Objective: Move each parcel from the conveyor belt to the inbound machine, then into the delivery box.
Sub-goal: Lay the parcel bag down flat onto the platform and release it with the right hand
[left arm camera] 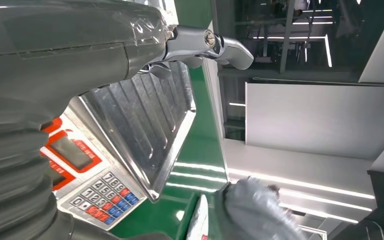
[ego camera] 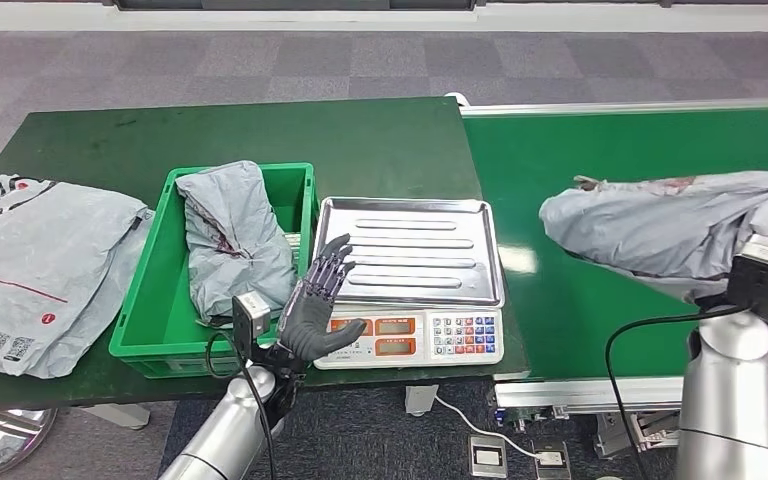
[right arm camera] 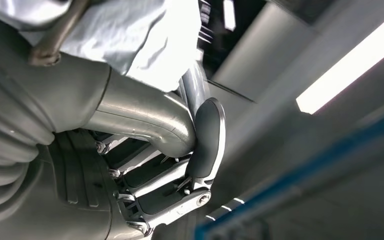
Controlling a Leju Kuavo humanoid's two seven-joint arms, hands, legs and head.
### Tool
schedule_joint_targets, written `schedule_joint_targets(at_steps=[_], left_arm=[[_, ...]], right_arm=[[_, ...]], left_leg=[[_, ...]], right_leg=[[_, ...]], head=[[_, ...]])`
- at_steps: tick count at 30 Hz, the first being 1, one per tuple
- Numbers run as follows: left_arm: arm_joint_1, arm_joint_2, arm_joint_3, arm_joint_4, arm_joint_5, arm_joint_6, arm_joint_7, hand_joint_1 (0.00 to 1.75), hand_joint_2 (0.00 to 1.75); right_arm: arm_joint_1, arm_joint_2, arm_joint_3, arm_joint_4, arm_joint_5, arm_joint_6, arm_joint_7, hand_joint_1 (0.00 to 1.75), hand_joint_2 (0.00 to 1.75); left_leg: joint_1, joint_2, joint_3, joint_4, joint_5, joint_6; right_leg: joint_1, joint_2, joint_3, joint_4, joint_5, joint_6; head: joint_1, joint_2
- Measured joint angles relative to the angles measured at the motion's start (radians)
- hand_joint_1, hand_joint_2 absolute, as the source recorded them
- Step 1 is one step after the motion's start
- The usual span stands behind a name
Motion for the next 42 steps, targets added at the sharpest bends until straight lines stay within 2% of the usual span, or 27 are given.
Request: schedule_joint_targets(at_steps=[5,9,13,18,20,23,26,32,41,42], left_arm=[[-0.019,-0.015,0.0,0.017,0.001,0.0,0.0,0.0,1.75],[-0.022,-0.022,0.0,0.022,0.002,-0.011,0.0,0.0,1.75],[-0.027,-0.032,0.0,0.029,0.005,-0.027,0.0,0.0,1.75],[-0.028,-0.039,0.0,0.035,0.008,-0.047,0.0,0.0,1.75],[-0.027,-0.04,0.0,0.035,0.009,-0.05,0.0,0.0,1.75],[-0.027,-0.04,0.0,0.036,0.01,-0.05,0.0,0.0,1.75],[-0.026,-0.04,0.0,0.038,0.012,-0.05,0.0,0.0,1.75],[-0.026,-0.039,0.0,0.038,0.012,-0.05,0.0,0.0,1.75],[-0.011,-0.038,0.0,0.034,0.002,-0.052,0.0,0.0,1.75],[-0.011,-0.037,0.0,0.034,0.001,-0.052,0.0,0.0,1.75]], right_arm=[[-0.066,0.049,0.07,-0.065,0.169,-0.017,0.001,1.75,1.75],[-0.152,0.093,0.171,-0.015,0.374,-0.002,0.022,1.75,1.75],[-0.265,0.125,0.306,0.141,0.586,0.038,0.083,1.75,1.75],[-0.387,0.168,0.531,0.453,0.851,0.16,0.136,1.75,1.75],[-0.407,0.188,0.61,0.563,0.88,0.184,0.142,1.75,1.75],[-0.434,0.212,0.675,0.68,0.889,0.197,0.145,1.75,1.75],[-0.455,0.222,0.706,0.748,0.891,0.2,0.147,1.75,1.75],[-0.466,0.227,0.72,0.783,0.89,0.206,0.146,1.75,1.75],[-0.495,0.272,0.827,0.998,0.845,0.458,0.216,1.75,1.75],[-0.497,0.275,0.831,1.012,0.833,0.471,0.225,1.67,1.75]], left_leg=[[0.0,0.0,0.0,0.0,0.001,0.0],[0.0,0.003,-0.001,0.0,0.002,-0.001],[0.001,0.005,-0.001,0.0,0.003,-0.002],[0.002,0.005,-0.001,0.0,0.003,-0.002],[0.002,0.003,-0.001,0.0,0.003,-0.002],[0.002,0.001,-0.002,0.0,0.003,-0.003],[0.002,0.001,-0.002,0.0,0.003,-0.003],[0.002,0.002,-0.002,0.0,0.003,-0.003],[0.002,0.005,0.002,0.0,0.002,-0.004],[0.002,0.006,0.003,0.0,0.002,-0.004]], right_leg=[[0.0,0.0,0.0,0.001,0.001,0.0],[0.0,0.003,-0.002,0.002,0.002,-0.001],[0.001,0.006,-0.003,0.002,0.003,-0.002],[0.001,0.007,-0.003,0.003,0.003,-0.002],[0.002,0.005,-0.004,0.003,0.002,-0.002],[0.002,0.002,-0.004,0.003,0.002,-0.003],[0.001,0.003,-0.004,0.002,0.002,-0.003],[0.001,0.003,-0.004,0.002,0.002,-0.003],[0.002,0.006,-0.002,0.002,0.002,-0.003],[0.002,0.007,-0.001,0.002,0.002,-0.003]], head=[[0.0,0.0],[0.0,0.0],[0.0,0.0],[0.0,0.0],[0.0,0.0],[0.0,0.0],[0.0,0.0],[0.0,0.0],[0.0,0.0],[0.0,0.0]])
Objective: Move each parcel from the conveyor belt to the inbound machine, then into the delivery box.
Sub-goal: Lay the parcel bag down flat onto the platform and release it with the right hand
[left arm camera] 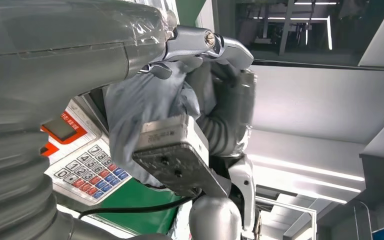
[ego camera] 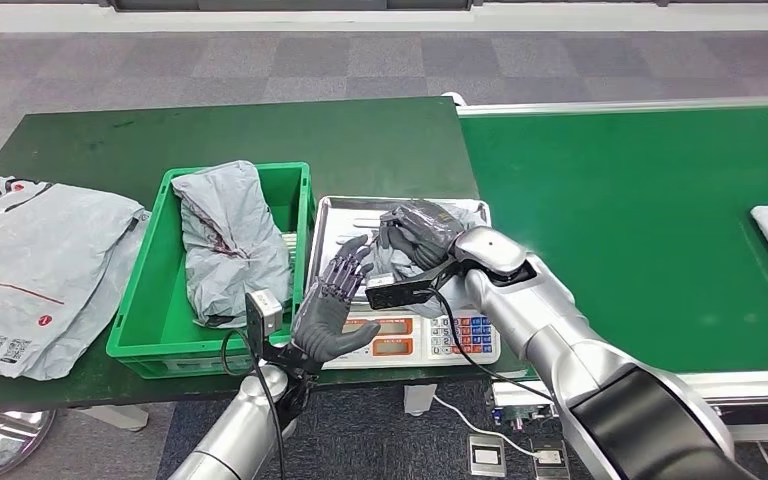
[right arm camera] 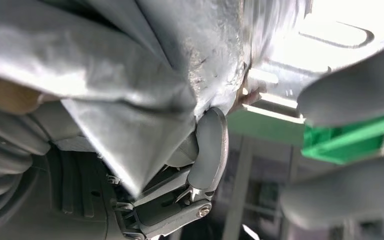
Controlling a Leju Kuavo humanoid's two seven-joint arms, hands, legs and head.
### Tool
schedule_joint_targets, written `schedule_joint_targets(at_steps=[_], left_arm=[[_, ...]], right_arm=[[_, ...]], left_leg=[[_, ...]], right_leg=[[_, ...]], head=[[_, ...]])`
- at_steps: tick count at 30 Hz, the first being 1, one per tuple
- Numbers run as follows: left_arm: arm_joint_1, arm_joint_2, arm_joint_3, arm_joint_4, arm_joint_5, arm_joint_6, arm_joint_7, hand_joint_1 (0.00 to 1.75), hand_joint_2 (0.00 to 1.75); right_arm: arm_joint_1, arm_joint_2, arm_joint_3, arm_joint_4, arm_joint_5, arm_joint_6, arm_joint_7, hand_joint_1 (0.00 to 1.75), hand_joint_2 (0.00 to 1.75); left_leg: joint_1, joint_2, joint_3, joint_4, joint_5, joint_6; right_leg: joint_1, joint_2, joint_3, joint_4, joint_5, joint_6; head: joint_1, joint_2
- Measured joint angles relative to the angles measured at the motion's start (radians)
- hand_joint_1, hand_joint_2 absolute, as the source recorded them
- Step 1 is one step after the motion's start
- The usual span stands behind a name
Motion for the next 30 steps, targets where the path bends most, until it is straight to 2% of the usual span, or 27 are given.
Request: schedule_joint_targets(at_steps=[3,4,5,12,17,19,21,24,26,28,30], left_arm=[[0.0,0.001,0.0,0.0,-0.001,0.0,0.0,0.0,1.75],[0.0,0.002,0.0,0.0,-0.001,0.002,0.0,0.0,1.75],[0.0,0.002,0.0,0.0,-0.001,0.005,0.0,0.0,1.75],[-0.001,0.009,-0.001,0.0,0.001,0.02,0.0,0.0,1.75],[-0.001,0.011,-0.001,0.0,0.002,0.028,0.0,0.0,1.75],[-0.001,0.011,-0.001,0.0,0.002,0.028,0.0,0.0,1.75],[-0.001,0.012,-0.001,0.0,0.002,0.029,0.0,0.0,1.75],[-0.001,0.014,0.0,0.0,0.003,0.031,0.0,0.0,1.75],[-0.001,0.015,0.0,0.002,0.003,0.03,0.0,0.0,1.75],[-0.002,0.015,-0.001,0.005,0.003,0.029,0.0,0.0,1.75],[-0.003,0.015,-0.001,0.008,0.003,0.027,0.0,0.0,1.75]], right_arm=[[-0.005,0.007,0.007,0.029,-0.019,0.018,0.017,0.41,1.75],[-0.007,0.008,0.008,0.036,-0.028,0.025,0.029,0.05,1.75],[-0.009,0.008,0.009,0.043,-0.04,0.038,0.049,0.0,1.75],[-0.029,-0.001,-0.015,0.081,-0.172,0.179,0.217,0.0,1.75],[-0.031,-0.026,-0.064,0.094,-0.231,0.214,0.243,0.0,1.75],[-0.031,-0.031,-0.073,0.096,-0.241,0.205,0.232,0.0,1.75],[-0.025,-0.038,-0.086,0.097,-0.269,0.157,0.182,0.0,1.75],[0.003,-0.057,-0.12,0.075,-0.371,0.024,0.017,0.0,1.75],[0.038,-0.076,-0.16,0.013,-0.481,-0.06,-0.11,0.0,0.87],[0.069,-0.094,-0.208,-0.072,-0.575,-0.1,-0.188,0.0,0.0],[0.098,-0.112,-0.245,-0.159,-0.63,-0.108,-0.213,0.0,0.0]], left_leg=[[0.0,0.002,0.003,0.0,0.0,-0.001],[0.0,0.002,0.003,0.0,0.0,-0.001],[0.0,0.003,0.004,0.0,0.0,-0.001],[0.0,0.003,0.008,0.0,0.0,0.0],[0.0,0.003,0.009,0.0,0.001,0.001],[0.0,0.003,0.009,0.0,0.001,0.001],[0.0,0.002,0.008,0.0,0.002,0.002],[0.0,0.002,0.005,0.001,0.003,0.003],[-0.001,0.001,0.002,0.001,0.004,0.003],[-0.001,0.001,0.0,0.001,0.004,0.003],[-0.001,0.002,-0.001,0.001,0.003,0.003]], right_leg=[[0.0,0.002,0.002,0.0,0.0,-0.001],[0.0,0.002,0.002,0.0,0.0,-0.001],[0.0,0.002,0.003,0.0,0.0,-0.001],[0.0,0.003,0.005,-0.001,0.001,-0.002],[0.0,0.002,0.007,-0.001,0.002,0.0],[0.0,0.003,0.007,-0.002,0.002,0.0],[0.0,0.002,0.007,-0.002,0.003,0.0],[-0.001,0.002,0.006,-0.002,0.005,0.001],[-0.001,0.002,0.003,-0.002,0.006,0.002],[-0.001,0.002,0.001,-0.002,0.006,0.002],[-0.001,0.003,0.0,-0.002,0.006,0.002]], head=[[0.0,0.0],[0.0,0.0],[0.0,0.0],[0.0,0.0],[0.0,0.0],[0.0,0.0],[0.0,0.0],[0.0,0.0],[0.0,0.0],[0.0,0.0],[0.0,0.0]])
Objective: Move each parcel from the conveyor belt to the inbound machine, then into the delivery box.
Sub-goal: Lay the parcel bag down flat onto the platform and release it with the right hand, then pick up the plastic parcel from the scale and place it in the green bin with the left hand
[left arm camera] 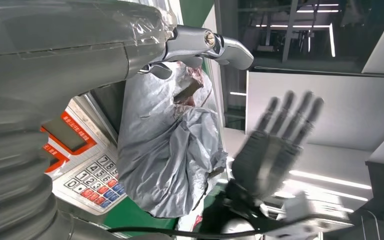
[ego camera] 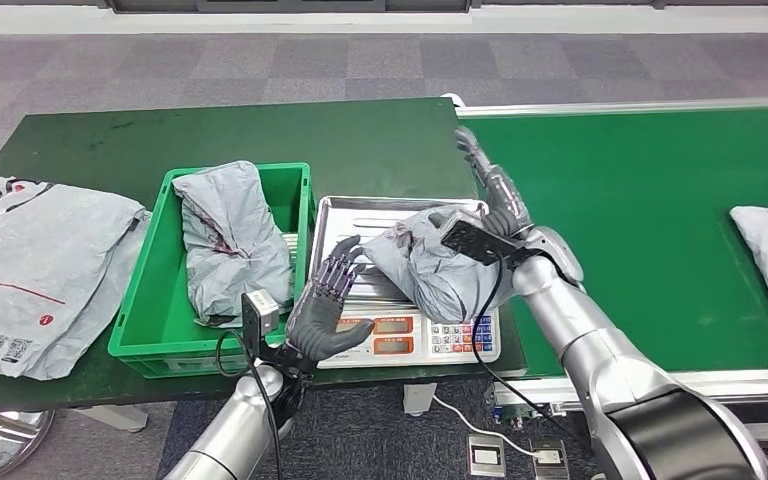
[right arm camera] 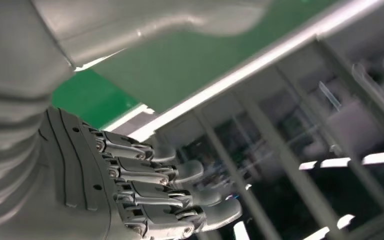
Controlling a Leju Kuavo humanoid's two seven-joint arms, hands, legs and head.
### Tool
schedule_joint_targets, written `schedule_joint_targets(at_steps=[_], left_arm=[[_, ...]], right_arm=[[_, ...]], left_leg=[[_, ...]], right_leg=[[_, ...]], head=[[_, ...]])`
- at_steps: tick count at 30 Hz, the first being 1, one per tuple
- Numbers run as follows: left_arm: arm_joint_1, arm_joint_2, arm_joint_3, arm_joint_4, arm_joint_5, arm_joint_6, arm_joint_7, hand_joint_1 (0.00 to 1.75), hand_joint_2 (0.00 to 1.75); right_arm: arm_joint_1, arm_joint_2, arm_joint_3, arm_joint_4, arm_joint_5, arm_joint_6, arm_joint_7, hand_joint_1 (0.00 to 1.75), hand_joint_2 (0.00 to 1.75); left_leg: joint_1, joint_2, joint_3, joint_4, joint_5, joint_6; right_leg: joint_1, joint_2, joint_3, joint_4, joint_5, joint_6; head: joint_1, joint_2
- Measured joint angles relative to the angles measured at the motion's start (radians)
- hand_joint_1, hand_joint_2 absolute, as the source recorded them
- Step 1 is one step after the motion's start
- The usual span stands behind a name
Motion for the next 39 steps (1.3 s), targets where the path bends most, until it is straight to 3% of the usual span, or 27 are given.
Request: schedule_joint_targets(at_steps=[9,13,18,23,25,30,34,39], left_arm=[[-0.004,0.001,-0.001,0.012,0.007,0.0,0.0,0.0,1.75],[-0.003,0.001,-0.001,0.015,0.007,-0.003,0.0,0.0,1.75],[0.005,0.005,-0.002,0.01,0.003,-0.004,0.0,0.0,1.75],[0.033,0.009,-0.002,-0.021,0.006,-0.006,0.0,0.0,1.75],[0.042,0.011,-0.002,-0.032,0.009,-0.007,0.0,0.0,1.75],[0.073,0.011,-0.003,-0.064,0.005,-0.008,0.0,0.0,1.75],[0.086,0.011,-0.004,-0.077,0.002,-0.008,0.0,0.0,1.75],[0.089,0.01,-0.005,-0.082,-0.001,-0.008,0.0,0.0,1.75]], right_arm=[[0.122,-0.061,-0.054,-0.326,-0.083,0.0,-0.009,0.0,0.0],[0.188,-0.091,-0.063,-0.461,-0.14,-0.037,-0.01,0.0,1.75],[0.326,-0.14,-0.07,-0.68,-0.251,-0.153,-0.011,0.0,1.75],[0.485,-0.15,-0.164,-0.79,-0.44,-0.143,-0.009,0.0,1.75],[0.529,-0.148,-0.206,-0.798,-0.514,-0.089,-0.004,0.0,1.75],[0.572,-0.107,-0.419,-0.638,-0.944,0.335,0.0,0.0,1.75],[0.587,-0.088,-0.505,-0.553,-0.95,0.386,-0.008,0.0,1.75],[0.591,-0.077,-0.537,-0.509,-0.944,0.389,-0.009,0.0,1.75]], left_leg=[[0.0,0.0,-0.005,0.0,-0.001,-0.001],[0.0,-0.001,-0.005,0.0,-0.001,-0.001],[0.0,-0.002,-0.006,0.0,-0.003,0.0],[0.0,-0.003,-0.006,0.0,-0.004,-0.001],[0.0,-0.002,-0.006,0.0,-0.005,-0.001],[0.0,-0.004,-0.007,0.0,-0.006,0.0],[0.0,-0.003,-0.007,0.0,-0.006,0.0],[0.0,-0.003,-0.007,0.0,-0.006,-0.001]], right_leg=[[0.0,0.0,-0.005,0.0,-0.001,-0.001],[0.0,0.0,-0.005,0.0,-0.002,-0.001],[0.0,-0.001,-0.005,0.0,-0.003,-0.001],[0.0,-0.002,-0.005,-0.001,-0.005,0.0],[0.0,-0.001,-0.005,-0.001,-0.005,0.0],[0.0,-0.004,-0.004,0.0,-0.006,0.001],[0.0,-0.003,-0.005,0.0,-0.006,0.001],[0.0,-0.002,-0.005,0.0,-0.007,0.001]], head=[[0.0,0.0],[0.0,0.0],[0.0,0.0],[0.0,0.0],[0.0,0.0],[0.0,0.0],[0.0,0.0],[0.0,0.0]])
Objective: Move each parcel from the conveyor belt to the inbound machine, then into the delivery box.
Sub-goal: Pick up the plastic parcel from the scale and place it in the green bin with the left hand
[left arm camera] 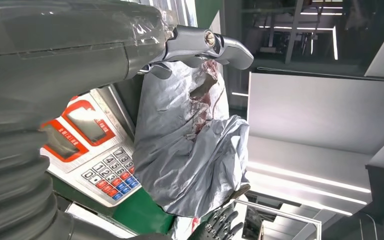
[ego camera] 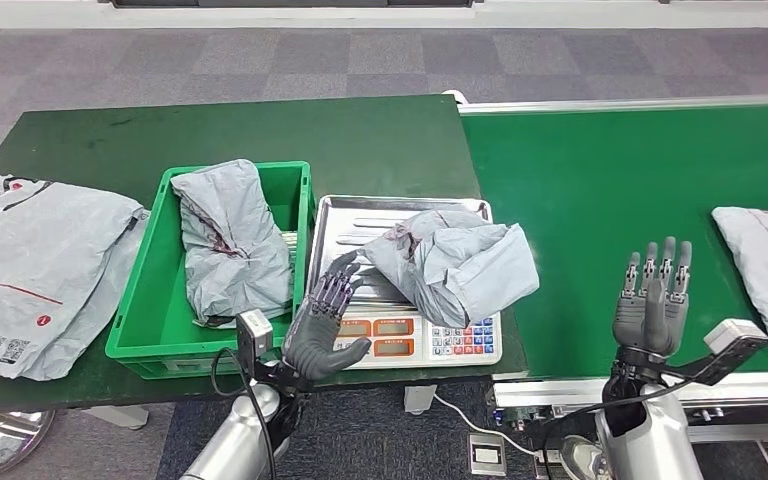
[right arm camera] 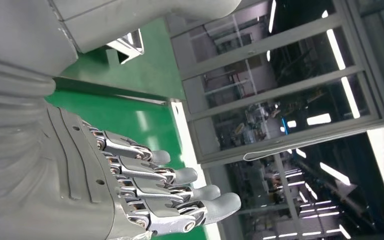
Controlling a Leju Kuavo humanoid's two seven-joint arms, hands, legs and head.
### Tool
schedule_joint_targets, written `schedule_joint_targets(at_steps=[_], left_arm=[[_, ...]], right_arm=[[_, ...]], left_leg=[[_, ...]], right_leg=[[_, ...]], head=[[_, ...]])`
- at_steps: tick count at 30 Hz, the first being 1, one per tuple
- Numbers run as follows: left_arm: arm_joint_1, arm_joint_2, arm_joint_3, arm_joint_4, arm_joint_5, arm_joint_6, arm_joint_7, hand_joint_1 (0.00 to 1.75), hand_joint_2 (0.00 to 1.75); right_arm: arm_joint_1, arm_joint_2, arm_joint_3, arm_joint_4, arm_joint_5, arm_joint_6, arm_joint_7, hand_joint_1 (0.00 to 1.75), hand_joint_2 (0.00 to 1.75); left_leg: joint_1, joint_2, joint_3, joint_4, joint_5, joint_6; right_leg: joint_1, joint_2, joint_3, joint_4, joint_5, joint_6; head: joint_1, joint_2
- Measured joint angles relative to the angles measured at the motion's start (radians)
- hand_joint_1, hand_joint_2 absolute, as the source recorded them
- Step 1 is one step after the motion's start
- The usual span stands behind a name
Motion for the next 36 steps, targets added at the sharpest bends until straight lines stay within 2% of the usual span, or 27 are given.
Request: schedule_joint_targets(at_steps=[4,8,10,12,15,18,20,23,24,28,31,34,36], left_arm=[[0.0,0.0,-0.001,-0.001,-0.004,0.006,0.0,0.0,1.75],[-0.005,0.004,-0.003,-0.007,0.003,0.029,0.0,0.0,1.75],[-0.022,0.011,-0.003,-0.005,0.0,0.041,0.0,0.0,1.75],[-0.051,0.019,-0.003,0.001,-0.01,0.063,0.0,0.0,1.75],[-0.101,0.024,-0.003,0.002,-0.021,0.105,0.0,0.0,1.75],[-0.158,0.02,-0.004,-0.017,-0.044,0.193,0.0,0.0,1.75],[-0.191,0.011,-0.012,-0.036,-0.098,0.333,0.0,0.0,1.75],[-0.24,-0.005,-0.047,-0.046,-0.223,0.601,0.0,0.0,1.75],[-0.254,-0.01,-0.061,-0.046,-0.252,0.66,0.0,0.0,1.75],[-0.287,-0.024,-0.1,-0.044,-0.3,0.733,0.0,0.0,1.75],[-0.306,-0.027,-0.134,-0.036,-0.375,0.823,0.0,0.0,1.75],[-0.348,-0.045,-0.178,0.018,-0.478,0.924,0.009,0.0,1.75],[-0.383,-0.061,-0.212,0.077,-0.566,0.962,0.046,0.0,1.75]], right_arm=[[0.0,0.006,-0.009,0.022,0.023,0.001,0.01,0.0,1.75],[0.002,0.029,-0.009,0.06,0.268,-0.006,0.01,0.0,0.0],[0.007,0.061,0.01,0.074,0.39,-0.061,0.004,0.0,0.87],[0.007,0.098,0.052,0.085,0.477,-0.171,0.001,0.0,1.75],[-0.033,0.132,0.135,0.135,0.521,-0.299,-0.001,0.0,1.75],[-0.109,0.142,0.204,0.21,0.501,-0.33,-0.001,0.0,1.75],[-0.149,0.142,0.236,0.252,0.492,-0.315,-0.001,0.0,1.75],[-0.187,0.142,0.264,0.299,0.487,-0.298,-0.001,0.0,1.75],[-0.196,0.142,0.269,0.309,0.486,-0.295,-0.001,0.0,1.75],[-0.219,0.142,0.283,0.34,0.484,-0.292,-0.001,0.0,1.75],[-0.231,0.142,0.284,0.358,0.483,-0.292,-0.001,0.0,1.75],[-0.253,0.142,0.284,0.386,0.475,-0.294,-0.001,0.0,1.75],[-0.263,0.142,0.284,0.399,0.469,-0.297,-0.001,0.0,1.75]], left_leg=[[0.0,0.0,0.0,0.0,0.0,0.0],[0.0,0.0,0.0,0.0,0.0,0.0],[0.001,0.0,0.0,0.0,0.0,-0.001],[0.001,0.0,0.0,0.0,0.001,-0.001],[0.001,0.0,0.0,0.0,0.003,-0.003],[0.001,0.0,0.0,0.0,0.004,-0.003],[0.001,0.0,0.0,0.0,0.005,-0.003],[0.001,-0.001,0.0,0.0,0.005,-0.003],[0.0,-0.001,-0.001,0.0,0.005,-0.003],[0.0,0.0,-0.001,0.0,0.004,-0.002],[0.0,0.0,-0.001,0.0,0.004,-0.002],[0.0,0.0,-0.001,0.0,0.004,-0.002],[0.0,0.0,-0.001,0.0,0.004,-0.002]], right_leg=[[0.0,0.0,0.0,0.0,0.0,0.0],[0.0,0.0,0.0,0.0,0.0,0.0],[0.001,0.0,0.0,0.001,0.0,0.0],[0.001,0.0,0.0,0.002,0.0,-0.001],[0.001,0.0,-0.002,0.003,0.001,-0.002],[0.001,0.0,-0.002,0.003,0.002,-0.003],[0.001,0.0,-0.001,0.003,0.003,-0.003],[0.0,0.0,-0.001,0.003,0.003,-0.003],[0.0,0.0,-0.001,0.003,0.003,-0.003],[0.0,0.0,-0.002,0.003,0.003,-0.003],[0.0,0.0,-0.002,0.003,0.003,-0.003],[0.0,0.0,-0.002,0.003,0.003,-0.003],[0.0,0.0,-0.002,0.003,0.003,-0.003]], head=[[0.0,0.0],[0.0,0.0],[0.0,0.0],[0.0,0.0],[0.0,0.0],[0.0,0.0],[0.0,0.0],[0.0,0.0],[0.0,0.0],[0.0,0.0],[0.0,0.0],[0.0,0.0],[0.0,0.0]])
